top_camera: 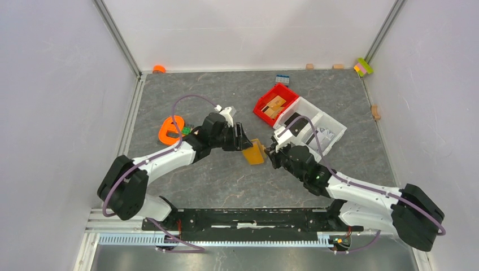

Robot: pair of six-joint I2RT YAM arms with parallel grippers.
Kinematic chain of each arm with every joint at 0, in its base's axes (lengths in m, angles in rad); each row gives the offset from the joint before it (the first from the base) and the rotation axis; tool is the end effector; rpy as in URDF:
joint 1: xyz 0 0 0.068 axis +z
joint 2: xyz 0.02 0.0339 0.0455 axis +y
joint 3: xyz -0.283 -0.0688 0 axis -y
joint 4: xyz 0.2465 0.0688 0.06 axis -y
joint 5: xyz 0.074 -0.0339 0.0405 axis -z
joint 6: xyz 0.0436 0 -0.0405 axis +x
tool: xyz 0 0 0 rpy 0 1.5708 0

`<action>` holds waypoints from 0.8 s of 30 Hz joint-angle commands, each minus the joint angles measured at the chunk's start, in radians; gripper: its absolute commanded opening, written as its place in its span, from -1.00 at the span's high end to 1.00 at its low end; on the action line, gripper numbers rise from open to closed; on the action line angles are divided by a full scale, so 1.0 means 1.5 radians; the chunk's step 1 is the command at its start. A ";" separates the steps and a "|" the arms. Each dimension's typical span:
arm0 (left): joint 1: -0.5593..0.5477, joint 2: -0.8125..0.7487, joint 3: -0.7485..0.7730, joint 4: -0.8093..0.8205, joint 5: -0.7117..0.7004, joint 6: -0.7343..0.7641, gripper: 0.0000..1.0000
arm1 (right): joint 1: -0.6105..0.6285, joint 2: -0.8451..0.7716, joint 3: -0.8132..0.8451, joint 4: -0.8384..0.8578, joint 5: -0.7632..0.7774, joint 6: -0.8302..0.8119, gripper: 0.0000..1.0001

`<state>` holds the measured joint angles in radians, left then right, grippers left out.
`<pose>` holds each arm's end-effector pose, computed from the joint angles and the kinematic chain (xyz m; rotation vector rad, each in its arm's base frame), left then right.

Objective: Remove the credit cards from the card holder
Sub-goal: Open the card holder.

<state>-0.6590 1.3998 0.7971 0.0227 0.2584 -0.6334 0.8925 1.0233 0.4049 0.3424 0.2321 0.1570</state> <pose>0.2352 -0.1962 0.2384 0.1914 2.3043 -0.9897 0.1461 0.1653 0.2294 -0.5168 1.7982 0.5180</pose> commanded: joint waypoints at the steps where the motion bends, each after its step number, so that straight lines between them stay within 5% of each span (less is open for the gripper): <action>1: -0.003 0.013 0.031 -0.082 -0.054 0.033 -0.46 | 0.000 0.045 0.031 0.027 -0.085 0.031 1.00; 6: -0.007 0.012 0.037 -0.098 -0.071 0.037 -0.56 | -0.001 0.063 0.040 0.019 -0.081 0.039 1.00; 8: -0.009 0.017 0.045 -0.115 -0.087 0.036 -0.99 | -0.003 0.057 0.036 0.018 -0.070 0.043 1.00; 16: -0.030 -0.009 0.045 -0.132 -0.144 0.050 -1.00 | -0.010 0.052 0.032 0.018 -0.070 0.051 1.00; 24: -0.077 0.087 0.117 -0.178 -0.120 0.082 -1.00 | -0.010 0.036 0.016 0.047 -0.098 0.050 1.00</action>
<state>-0.7410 1.4776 0.8993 -0.2062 0.0803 -0.5762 0.8814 1.1084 0.4129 0.3428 0.1047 0.2237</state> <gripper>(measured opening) 0.994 0.010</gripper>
